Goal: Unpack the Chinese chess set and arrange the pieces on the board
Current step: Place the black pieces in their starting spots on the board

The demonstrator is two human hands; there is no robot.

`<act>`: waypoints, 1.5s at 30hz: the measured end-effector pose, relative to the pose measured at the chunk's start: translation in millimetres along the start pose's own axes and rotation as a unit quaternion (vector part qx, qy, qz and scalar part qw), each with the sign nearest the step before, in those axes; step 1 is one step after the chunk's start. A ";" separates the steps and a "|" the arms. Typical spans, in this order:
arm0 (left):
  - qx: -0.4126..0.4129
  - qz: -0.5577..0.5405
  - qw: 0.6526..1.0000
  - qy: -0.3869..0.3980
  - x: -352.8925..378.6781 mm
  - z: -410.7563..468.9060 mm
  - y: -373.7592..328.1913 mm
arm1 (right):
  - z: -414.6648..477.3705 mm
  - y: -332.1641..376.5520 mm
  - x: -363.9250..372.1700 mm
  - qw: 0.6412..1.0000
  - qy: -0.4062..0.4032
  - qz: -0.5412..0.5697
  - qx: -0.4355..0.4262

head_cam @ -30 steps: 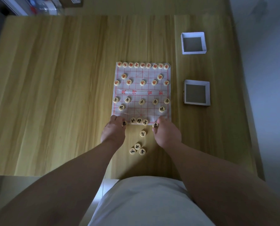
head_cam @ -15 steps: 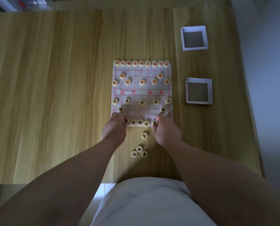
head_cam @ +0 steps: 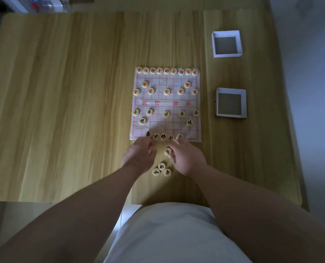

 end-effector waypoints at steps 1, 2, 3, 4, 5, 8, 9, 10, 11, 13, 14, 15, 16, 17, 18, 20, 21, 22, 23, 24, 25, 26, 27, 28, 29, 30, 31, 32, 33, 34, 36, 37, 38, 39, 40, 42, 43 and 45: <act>0.004 0.005 1.000 0.015 3.2 -5.6 -1.4 | -2.3 1.0 2.1 1.000 0.008 0.003 -0.004; 0.006 0.007 1.000 0.029 6.7 -11.0 -2.4 | -4.5 1.3 4.3 1.000 0.014 0.003 -0.004; 0.006 0.008 0.999 0.041 10.3 -16.5 -2.6 | -7.1 1.3 5.7 1.000 0.016 0.001 -0.001; 0.007 0.009 0.999 0.051 13.9 -22.3 -2.4 | -10.3 0.8 6.9 1.000 0.016 -0.001 0.005; 0.009 0.013 0.998 0.058 17.3 -25.5 -1.3 | -12.6 -0.5 7.2 1.000 0.016 -0.003 0.013; 0.008 0.016 0.998 0.054 25.6 -31.4 3.7 | -20.9 -5.4 7.2 0.999 0.018 -0.021 0.045; 0.000 0.005 0.999 0.048 26.9 -30.9 5.4 | -23.2 -6.9 7.0 0.998 0.017 -0.023 0.056; -0.012 -0.011 0.999 0.043 27.4 -30.4 6.7 | -25.4 -8.3 6.7 0.997 0.014 -0.024 0.066; -0.029 -0.027 0.999 0.036 26.7 -30.0 7.4 | -27.4 -9.2 6.5 0.997 0.012 -0.025 0.074; -0.058 -0.045 0.997 0.020 25.1 -31.6 9.5 | -32.1 -9.6 7.6 0.996 0.015 -0.022 0.084; -0.066 -0.046 0.997 0.017 24.2 -32.9 10.6 | -34.1 -9.9 8.7 0.996 0.020 -0.019 0.085; -0.068 -0.044 0.997 0.018 24.1 -34.5 11.2 | -35.6 -10.0 9.3 0.996 0.023 -0.016 0.081; -0.064 -0.040 0.997 0.026 23.9 -37.7 10.9 | -37.2 -9.6 9.8 0.997 0.027 -0.014 0.072; -0.050 -0.031 0.998 0.038 24.0 -40.8 10.2 | -37.7 -9.0 10.5 0.997 0.032 -0.014 0.061; -0.032 -0.017 0.998 0.049 24.5 -44.1 9.5 | -37.8 -8.5 10.9 0.998 0.038 -0.018 0.052; -0.006 0.015 0.998 0.064 25.8 -49.8 9.1 | -37.5 -7.0 12.0 0.998 0.045 -0.033 0.042; -0.003 0.022 0.998 0.064 26.8 -51.1 10.3 | -37.3 -6.3 12.4 0.997 0.045 -0.039 0.042; -0.007 0.021 0.998 0.062 28.1 -51.6 12.1 | -37.3 -6.0 12.4 0.997 0.046 -0.044 0.047; -0.014 0.013 0.998 0.055 29.0 -51.8 13.7 | -37.2 -6.1 12.1 0.996 0.048 -0.046 0.053; -0.024 0.002 0.999 0.047 29.5 -51.6 15.0 | -37.5 -6.7 11.3 0.996 0.049 -0.044 0.062; -0.032 -0.006 0.999 0.036 29.5 -51.2 15.9 | -37.6 -7.7 10.2 0.996 0.050 -0.036 0.070; -0.036 -0.011 0.999 0.024 28.8 -50.7 16.1 | -37.7 -8.7 8.8 0.995 0.049 -0.027 0.078; -0.035 -0.013 0.999 0.010 28.2 -49.9 16.0 | -37.5 -9.8 7.5 0.995 0.048 -0.020 0.084; -0.031 -0.014 0.999 -0.003 27.5 -49.0 15.4 | -37.1 -10.7 6.0 0.995 0.048 -0.016 0.088; -0.027 -0.016 0.999 -0.014 27.0 -48.0 15.0 | -36.6 -11.6 5.2 0.995 0.050 -0.016 0.089; -0.023 -0.017 0.999 -0.021 26.9 -46.9 14.8 | -36.0 -12.4 4.9 0.995 0.053 -0.017 0.089; -0.021 -0.018 0.999 -0.023 27.2 -46.1 15.0 | -35.8 -13.2 4.9 0.994 0.055 -0.019 0.087; -0.021 -0.020 0.999 -0.023 27.5 -45.4 15.4 | -35.3 -13.9 5.0 0.994 0.056 -0.024 0.087; -0.021 -0.024 0.999 -0.023 27.8 -44.7 16.0 | -34.8 -14.8 5.0 0.994 0.054 -0.027 0.087; -0.019 -0.031 0.999 -0.024 27.9 -44.7 16.7 | -34.6 -15.9 4.9 0.994 0.051 -0.026 0.090; -0.015 -0.042 0.999 -0.028 27.1 -44.9 17.8 | -34.3 -18.0 4.0 0.994 0.043 -0.019 0.100; -0.014 -0.041 0.999 -0.027 26.6 -44.9 18.4 | -34.5 -18.9 3.0 0.993 0.042 -0.016 0.105; -0.016 -0.036 0.999 -0.027 25.9 -44.4 19.0 | -34.7 -19.4 2.4 0.993 0.041 -0.015 0.108; -0.019 -0.032 0.999 -0.029 25.1 -43.9 19.8 | -35.3 -19.6 2.0 0.993 0.040 -0.013 0.107; -0.024 -0.028 0.999 -0.033 24.5 -43.4 20.5 | -35.8 -19.7 2.1 0.994 0.038 -0.010 0.101; -0.033 -0.018 0.999 -0.028 24.7 -40.9 22.0 | -36.7 -19.2 2.8 0.996 0.037 -0.007 0.086; -0.036 -0.014 0.999 -0.018 25.5 -40.0 22.3 | -37.1 -18.7 3.1 0.996 0.036 -0.009 0.079; -0.043 -0.011 0.999 0.006 26.2 -39.8 22.1 | -36.6 -18.5 4.2 0.997 0.032 -0.019 0.071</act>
Point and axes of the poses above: each hand's wrist, its own z-axis towards the middle knuckle, its own x-axis out of the palm, y = z × x, the point moved 2 cm from there along z, towards the middle knuckle, and after that the axes turned 2 degrees about z, right-handed, at the moved point
